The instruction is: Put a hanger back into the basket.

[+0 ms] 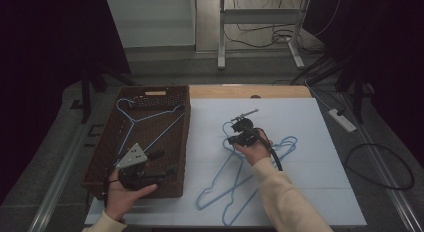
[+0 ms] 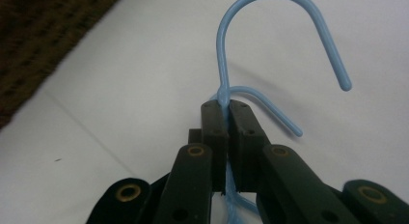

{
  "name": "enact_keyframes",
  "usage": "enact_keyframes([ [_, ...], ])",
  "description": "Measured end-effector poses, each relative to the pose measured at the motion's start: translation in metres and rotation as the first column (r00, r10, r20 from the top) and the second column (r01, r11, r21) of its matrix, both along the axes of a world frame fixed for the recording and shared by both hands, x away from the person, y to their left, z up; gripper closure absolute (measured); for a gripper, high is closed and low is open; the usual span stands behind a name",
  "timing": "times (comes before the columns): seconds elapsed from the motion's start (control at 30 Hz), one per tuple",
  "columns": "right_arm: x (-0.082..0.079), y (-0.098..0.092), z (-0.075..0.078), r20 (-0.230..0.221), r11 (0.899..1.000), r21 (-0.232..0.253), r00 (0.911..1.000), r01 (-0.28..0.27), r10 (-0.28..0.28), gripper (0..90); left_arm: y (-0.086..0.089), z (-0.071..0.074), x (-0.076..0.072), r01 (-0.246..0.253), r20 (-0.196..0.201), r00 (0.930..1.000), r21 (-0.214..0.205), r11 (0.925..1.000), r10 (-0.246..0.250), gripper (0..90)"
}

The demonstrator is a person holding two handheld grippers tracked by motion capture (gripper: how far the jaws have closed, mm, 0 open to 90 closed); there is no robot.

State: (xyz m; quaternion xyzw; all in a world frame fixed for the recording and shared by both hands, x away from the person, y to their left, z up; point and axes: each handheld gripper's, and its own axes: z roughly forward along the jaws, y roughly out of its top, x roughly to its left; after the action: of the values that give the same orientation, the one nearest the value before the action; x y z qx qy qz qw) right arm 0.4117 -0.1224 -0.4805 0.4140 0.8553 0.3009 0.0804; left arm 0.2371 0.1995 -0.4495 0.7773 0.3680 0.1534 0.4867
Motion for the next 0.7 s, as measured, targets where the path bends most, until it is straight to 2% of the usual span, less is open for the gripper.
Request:
enact_keyframes([
  [0.13,-0.013,-0.013,0.01,0.055,0.999,0.047,0.9983,-0.02,0.017,86.1,0.001,0.0,0.0,-0.002,0.0,1.0,0.0,1.0,0.002,32.1],
  [0.17,-0.019,-0.02,0.014,0.079,0.997,0.068,0.9966,-0.028,0.022,86.2,0.001,0.0,0.0,-0.003,0.0,1.0,-0.001,1.0,0.003,32.1],
  [0.37,-0.036,-0.038,0.025,0.147,0.99,0.129,0.9885,-0.054,0.035,86.2,0.003,0.002,0.0,-0.007,0.002,1.0,-0.005,1.0,0.007,32.1],
  [0.7,-0.053,-0.059,0.032,0.197,0.984,0.169,0.9801,-0.057,0.022,86.3,0.002,0.002,0.0,-0.006,0.003,1.0,-0.003,1.0,0.006,32.1],
])
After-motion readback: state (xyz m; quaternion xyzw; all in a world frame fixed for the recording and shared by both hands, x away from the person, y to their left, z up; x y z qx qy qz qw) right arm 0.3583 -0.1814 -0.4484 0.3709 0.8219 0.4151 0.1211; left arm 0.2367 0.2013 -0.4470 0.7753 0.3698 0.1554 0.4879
